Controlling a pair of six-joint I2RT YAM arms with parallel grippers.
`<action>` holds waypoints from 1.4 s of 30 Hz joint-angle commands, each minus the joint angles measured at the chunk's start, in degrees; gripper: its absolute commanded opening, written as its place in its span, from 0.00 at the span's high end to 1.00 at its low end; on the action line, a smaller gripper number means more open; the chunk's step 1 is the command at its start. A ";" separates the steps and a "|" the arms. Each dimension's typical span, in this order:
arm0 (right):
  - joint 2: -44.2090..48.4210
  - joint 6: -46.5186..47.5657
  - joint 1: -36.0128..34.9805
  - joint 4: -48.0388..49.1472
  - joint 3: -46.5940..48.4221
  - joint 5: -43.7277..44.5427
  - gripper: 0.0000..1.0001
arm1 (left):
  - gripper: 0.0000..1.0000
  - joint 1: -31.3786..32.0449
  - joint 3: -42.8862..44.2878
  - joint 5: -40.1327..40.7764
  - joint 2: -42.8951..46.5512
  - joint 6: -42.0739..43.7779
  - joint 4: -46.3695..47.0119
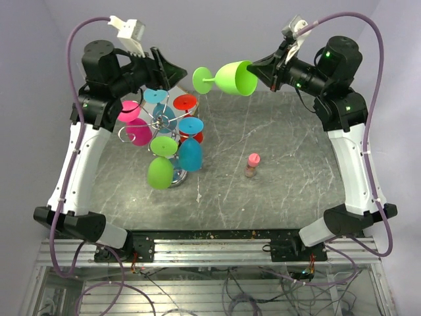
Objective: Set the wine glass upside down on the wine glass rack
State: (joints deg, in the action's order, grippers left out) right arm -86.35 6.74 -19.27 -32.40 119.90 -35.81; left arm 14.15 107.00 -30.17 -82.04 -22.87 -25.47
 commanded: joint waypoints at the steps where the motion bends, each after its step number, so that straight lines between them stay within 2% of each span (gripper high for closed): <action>1: 0.34 -0.77 -2.19 1.60 2.08 0.06 1.00 | 0.26 2.37 1.93 0.32 -2.03 -2.96 2.46; 8: 0.79 -1.12 -2.88 1.88 1.58 0.51 1.00 | 0.33 4.05 -0.52 -2.64 -3.81 -6.91 4.30; 15: 1.41 -0.79 -2.91 2.01 1.23 0.91 1.00 | 0.48 4.95 -1.09 -3.43 -4.09 -6.24 3.20; 25: 2.59 -0.83 -2.97 2.69 -0.02 1.13 1.00 | 0.56 5.71 -3.26 -4.27 -3.73 -7.11 3.69; 42: 3.97 -1.47 -2.97 3.92 -2.43 0.21 1.00 | 0.92 5.80 -8.01 -11.09 -3.28 -12.91 12.16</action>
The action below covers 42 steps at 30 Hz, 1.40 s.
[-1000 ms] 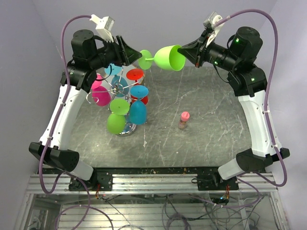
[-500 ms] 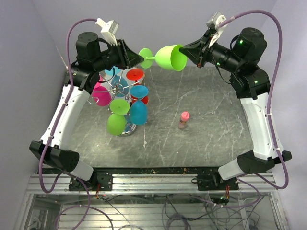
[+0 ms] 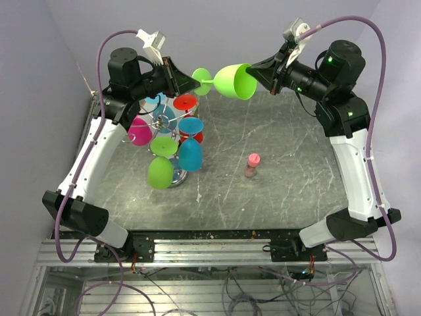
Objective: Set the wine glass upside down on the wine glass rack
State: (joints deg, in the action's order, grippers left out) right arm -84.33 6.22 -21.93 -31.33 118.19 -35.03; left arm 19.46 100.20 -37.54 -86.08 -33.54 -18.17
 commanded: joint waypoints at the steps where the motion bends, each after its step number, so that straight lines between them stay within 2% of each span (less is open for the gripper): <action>1: 2.17 -0.90 -0.30 2.91 -1.03 -0.46 1.00 | 0.93 0.48 -2.04 -4.68 1.11 -2.62 6.42; 5: 3.43 0.56 -0.22 2.60 -2.38 0.40 1.00 | 0.93 0.49 -3.55 -6.85 2.29 -2.87 10.25; 7: 4.06 1.62 -0.21 2.02 -2.55 1.20 0.94 | 0.93 0.40 -3.34 -6.49 2.70 -1.97 9.77; 20: 9.50 7.71 0.26 -2.89 -4.31 4.85 0.41 | 0.93 -3.23 2.45 0.12 5.29 10.08 -0.97; 23: 10.74 7.66 0.78 -3.84 -3.98 3.97 0.33 | 0.93 -4.05 4.40 0.48 5.81 15.27 -3.97; 30: 13.09 7.95 2.35 -5.30 -4.16 2.23 0.29 | 0.93 -4.26 9.38 4.60 8.04 30.79 -14.39; 35: 15.31 9.53 3.65 -5.27 -9.53 2.45 0.27 | 0.93 -4.31 12.54 6.95 11.41 42.92 -21.04; 42: 16.58 12.90 3.96 -5.23 -17.15 2.54 0.26 | 0.93 -4.26 12.04 10.85 18.69 59.71 -28.15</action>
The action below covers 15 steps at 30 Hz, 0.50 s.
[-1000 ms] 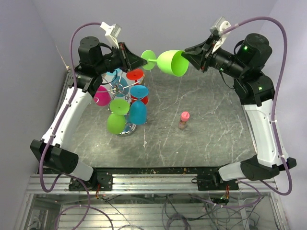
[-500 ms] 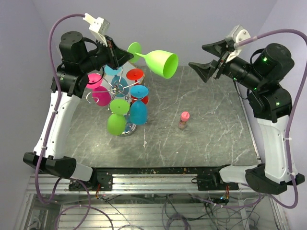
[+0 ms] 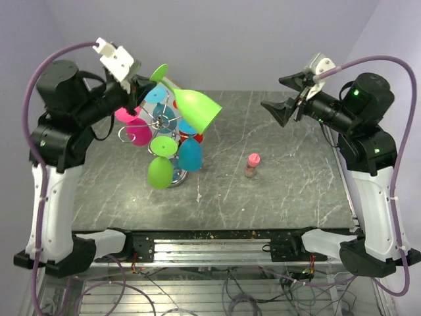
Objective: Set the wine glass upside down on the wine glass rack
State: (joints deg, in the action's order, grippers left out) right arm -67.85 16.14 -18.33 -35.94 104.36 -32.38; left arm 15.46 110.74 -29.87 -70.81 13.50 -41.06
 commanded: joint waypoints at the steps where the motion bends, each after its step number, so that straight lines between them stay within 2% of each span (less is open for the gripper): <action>1: 0.03 4.30 0.39 -0.76 -4.42 -0.01 0.26 | 0.93 -0.26 2.38 3.54 3.81 14.43 -6.92; 4: 0.07 10.36 0.33 -0.93 -9.35 -0.03 0.24 | 0.93 -0.26 4.80 2.66 5.26 20.18 -11.40; 8: 1.65 13.11 0.34 2.52 -17.81 0.14 0.22 | 0.93 -0.29 7.76 0.54 7.26 28.51 -19.24; 15: 5.68 15.67 0.36 6.85 -29.91 -0.86 0.19 | 0.93 -1.37 8.48 1.91 10.81 51.36 -36.06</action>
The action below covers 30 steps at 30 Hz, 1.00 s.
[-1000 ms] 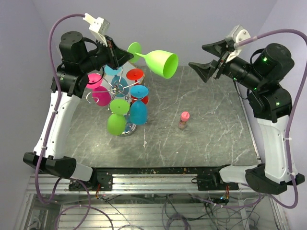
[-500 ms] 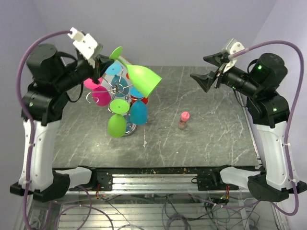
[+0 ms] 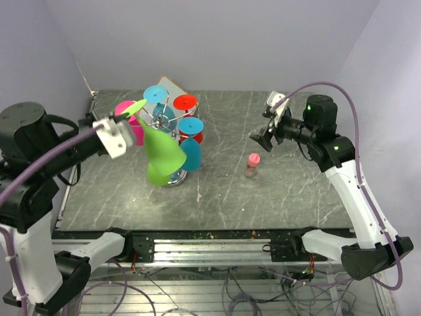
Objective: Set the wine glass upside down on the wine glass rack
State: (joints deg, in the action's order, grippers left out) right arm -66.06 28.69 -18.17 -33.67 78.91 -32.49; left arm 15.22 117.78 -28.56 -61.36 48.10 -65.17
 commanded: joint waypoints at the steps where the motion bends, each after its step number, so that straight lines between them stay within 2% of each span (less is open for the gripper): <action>1: 4.57 3.32 0.20 5.23 -6.14 -0.39 0.19 | 0.93 -1.49 1.62 1.51 1.70 21.29 -14.11; 8: 8.45 2.67 1.32 10.45 -16.61 0.33 0.18 | 0.93 -3.71 0.94 7.45 3.37 30.15 -20.40; 16: 10.62 2.29 3.59 13.06 -21.20 -1.26 0.18 | 0.93 -4.93 -5.10 13.13 3.56 34.96 -19.91; 23: 10.38 2.69 4.00 13.59 -22.54 0.21 0.18 | 0.93 -5.01 -11.07 9.19 2.70 38.96 -15.75; 30: 9.98 2.85 4.01 13.29 -22.84 0.00 0.18 | 0.93 -4.94 -12.30 5.19 0.72 48.00 -18.24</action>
State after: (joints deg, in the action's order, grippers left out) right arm -56.36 30.94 -14.46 -22.09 56.75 -32.58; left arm 10.68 105.73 -19.29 -59.92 89.52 -83.61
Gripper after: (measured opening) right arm 0.821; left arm 0.081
